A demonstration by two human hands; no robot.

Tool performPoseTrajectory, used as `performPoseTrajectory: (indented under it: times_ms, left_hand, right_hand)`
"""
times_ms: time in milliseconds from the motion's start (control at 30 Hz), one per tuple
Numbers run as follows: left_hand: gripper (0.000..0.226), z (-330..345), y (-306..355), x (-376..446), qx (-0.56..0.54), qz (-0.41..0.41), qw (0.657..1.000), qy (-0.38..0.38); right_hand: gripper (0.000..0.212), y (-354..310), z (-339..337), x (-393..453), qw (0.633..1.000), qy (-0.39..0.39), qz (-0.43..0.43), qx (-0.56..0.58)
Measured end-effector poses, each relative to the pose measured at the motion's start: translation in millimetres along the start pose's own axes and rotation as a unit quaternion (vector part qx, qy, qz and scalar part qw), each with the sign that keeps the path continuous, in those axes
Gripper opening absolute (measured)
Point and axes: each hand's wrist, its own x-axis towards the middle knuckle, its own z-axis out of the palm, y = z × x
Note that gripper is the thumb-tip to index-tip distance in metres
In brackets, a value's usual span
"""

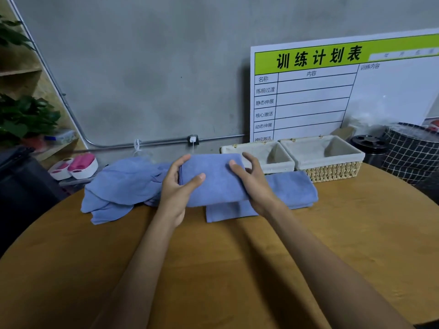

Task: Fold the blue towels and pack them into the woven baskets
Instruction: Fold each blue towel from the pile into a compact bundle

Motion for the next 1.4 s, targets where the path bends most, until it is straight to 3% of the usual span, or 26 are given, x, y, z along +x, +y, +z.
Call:
performPoseTrajectory:
  times_ms: [200, 400, 500, 567, 633, 733, 867, 1033, 1100, 1167, 1233, 1300, 1400]
  left_hand:
    - [0.054, 31.9, -25.5, 25.5, -0.056, -0.034, 0.998, -0.004]
    - [0.058, 34.0, -29.4, 32.0, -0.065, -0.012, 0.997, -0.036]
    - [0.059, 34.0, -30.2, 31.9, -0.072, -0.011, 0.997, -0.037]
    - [0.061, 32.7, -32.2, 30.8, -0.073, -0.028, 0.996, -0.035]
    - [0.062, 29.5, -38.7, 29.8, -0.063, -0.054, 0.996, -0.032]
    - [0.062, 24.6, -56.1, 27.8, -0.038, -0.086, 0.995, -0.030]
    - [0.056, 23.1, -79.0, 25.5, 0.033, -0.104, 0.994, -0.031]
    - [0.044, 30.8, -85.9, 30.7, 0.108, -0.067, 0.991, -0.032]
    - [0.037, 35.9, -88.6, 31.4, 0.221, -0.037, 0.974, -0.033]
    - [0.033, 37.5, -92.6, 30.3, 0.359, 0.000, 0.933, -0.014]
    - [0.034, 37.0, -95.7, 25.4, 0.461, 0.044, 0.886, -0.001]
    - [0.036, 37.0, -99.6, 20.0, 0.497, 0.078, 0.864, -0.024]
    - [0.041, 37.3, -111.3, 15.7, 0.483, 0.055, 0.871, -0.074]
  right_hand:
    - [0.062, -7.2, -24.5, 29.4, 0.999, 0.034, -0.008, -0.035]
    - [0.064, -1.6, -41.2, 42.9, 0.975, -0.033, 0.113, 0.190]
    - [0.062, -1.1, -45.6, 45.2, 0.957, -0.074, 0.100, 0.261]
    - [0.058, -3.9, -46.0, 44.5, 0.963, -0.043, 0.069, 0.258]
    - [0.057, -2.7, -45.2, 43.6, 0.981, 0.000, 0.024, 0.193]
    - [0.056, 9.7, -43.6, 44.8, 0.998, 0.030, -0.056, -0.006]
    - [0.049, 30.9, -41.6, 52.9, 0.956, 0.032, -0.139, -0.256]
    - [0.037, 40.5, -43.7, 62.4, 0.906, 0.048, -0.204, -0.367]
    - [0.031, 50.5, -44.7, 64.6, 0.864, 0.028, -0.203, -0.460]
    - [0.022, 62.8, -47.6, 62.9, 0.796, 0.008, -0.193, -0.574]
    - [0.022, 66.6, -52.4, 60.0, 0.750, 0.016, -0.195, -0.631]
    - [0.026, 63.6, -53.2, 56.1, 0.713, 0.041, -0.227, -0.662]
    - [0.041, 66.1, -46.4, 47.1, 0.685, 0.047, -0.281, -0.671]
